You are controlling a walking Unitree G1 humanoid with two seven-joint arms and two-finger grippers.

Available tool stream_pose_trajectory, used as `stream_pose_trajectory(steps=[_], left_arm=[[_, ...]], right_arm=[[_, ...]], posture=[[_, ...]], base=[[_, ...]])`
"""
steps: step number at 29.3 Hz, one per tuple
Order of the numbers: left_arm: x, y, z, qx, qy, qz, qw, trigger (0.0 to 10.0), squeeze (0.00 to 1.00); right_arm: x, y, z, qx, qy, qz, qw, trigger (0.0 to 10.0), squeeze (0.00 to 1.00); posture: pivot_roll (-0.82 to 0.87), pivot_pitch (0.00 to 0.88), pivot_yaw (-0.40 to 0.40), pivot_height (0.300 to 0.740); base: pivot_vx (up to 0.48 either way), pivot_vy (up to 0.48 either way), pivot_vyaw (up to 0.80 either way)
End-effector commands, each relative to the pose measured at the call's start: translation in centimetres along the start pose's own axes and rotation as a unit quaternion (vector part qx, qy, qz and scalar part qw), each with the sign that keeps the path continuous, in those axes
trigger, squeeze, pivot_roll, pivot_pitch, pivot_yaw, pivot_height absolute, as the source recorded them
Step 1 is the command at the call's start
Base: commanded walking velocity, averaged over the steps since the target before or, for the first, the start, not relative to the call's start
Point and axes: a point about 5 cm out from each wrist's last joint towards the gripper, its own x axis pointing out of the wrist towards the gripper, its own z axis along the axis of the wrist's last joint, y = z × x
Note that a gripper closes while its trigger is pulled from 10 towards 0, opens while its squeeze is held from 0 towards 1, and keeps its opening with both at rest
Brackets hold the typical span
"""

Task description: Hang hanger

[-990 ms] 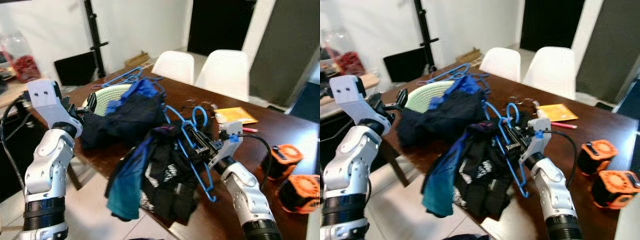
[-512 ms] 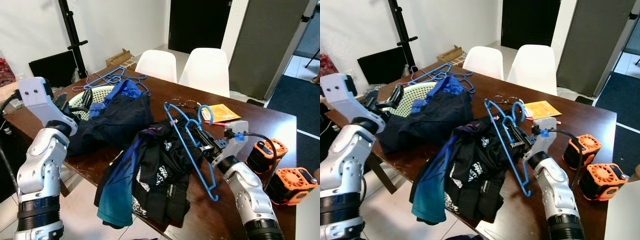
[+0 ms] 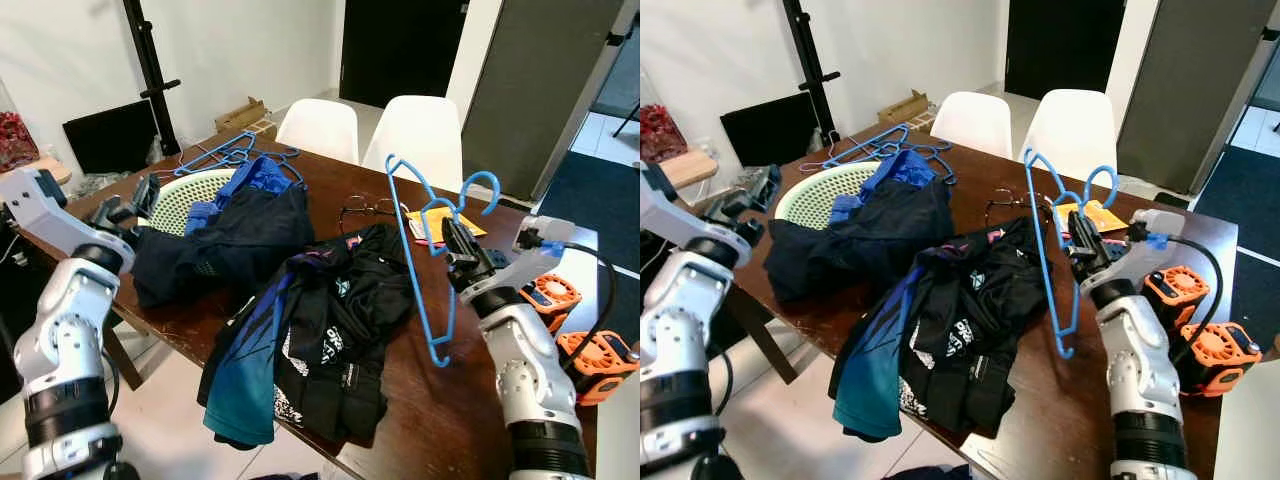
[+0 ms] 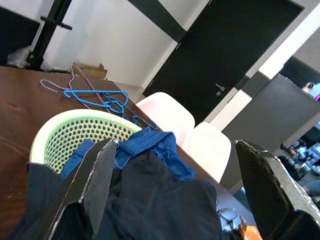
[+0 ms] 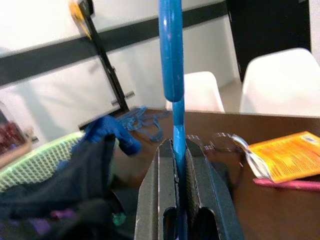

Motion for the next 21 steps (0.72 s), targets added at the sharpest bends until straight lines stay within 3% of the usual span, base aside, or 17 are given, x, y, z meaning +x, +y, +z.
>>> stream_pose_trajectory(steps=[1, 6, 8, 10, 14, 21], left_arm=[[0.0, 0.7, -0.3, -0.007, 0.007, 0.010, 1.000, 10.0, 0.00], [1.7, 1.9, 0.2, 0.014, 0.025, 0.054, 0.998, 10.0, 0.00], [2.5, 2.9, 1.1, 0.065, 0.034, 0.112, 0.991, 10.0, 0.00], [2.7, 3.2, 1.4, 0.083, 0.034, 0.130, 0.987, 10.0, 0.00], [3.3, 3.5, 1.8, 0.067, 0.034, 0.144, 0.987, 10.0, 0.00], [4.0, 3.0, 1.5, 0.065, 0.048, 0.159, 0.984, 10.0, 0.00]], right_arm=[[0.0, 0.1, 0.0, -0.008, 0.007, 0.003, 1.000, 10.0, 0.00], [0.4, 0.6, 1.7, -0.024, 0.003, 0.019, 1.000, 10.0, 0.00], [0.3, 0.5, 2.9, -0.034, 0.000, 0.017, 0.999, 10.0, 0.00], [0.2, 0.4, 3.1, -0.039, 0.000, 0.016, 0.999, 10.0, 0.00], [0.0, -0.1, 3.4, -0.060, 0.018, 0.007, 0.998, 10.0, 0.00], [-0.6, -0.9, 4.4, -0.068, 0.022, -0.004, 0.997, 10.0, 0.00]], posture=[[0.01, 0.080, -0.020, 0.740], [-0.02, 0.103, -0.024, 0.740], [-0.05, 0.102, -0.019, 0.740], [-0.05, 0.102, -0.019, 0.740], [-0.06, 0.113, -0.023, 0.740], [-0.09, 0.149, -0.016, 0.740]], base=[[0.000, 0.000, 0.00], [0.000, 0.000, 0.00], [0.000, 0.000, 0.00], [0.000, 0.000, 0.00], [0.000, 0.000, 0.00], [0.000, 0.000, -0.69]])
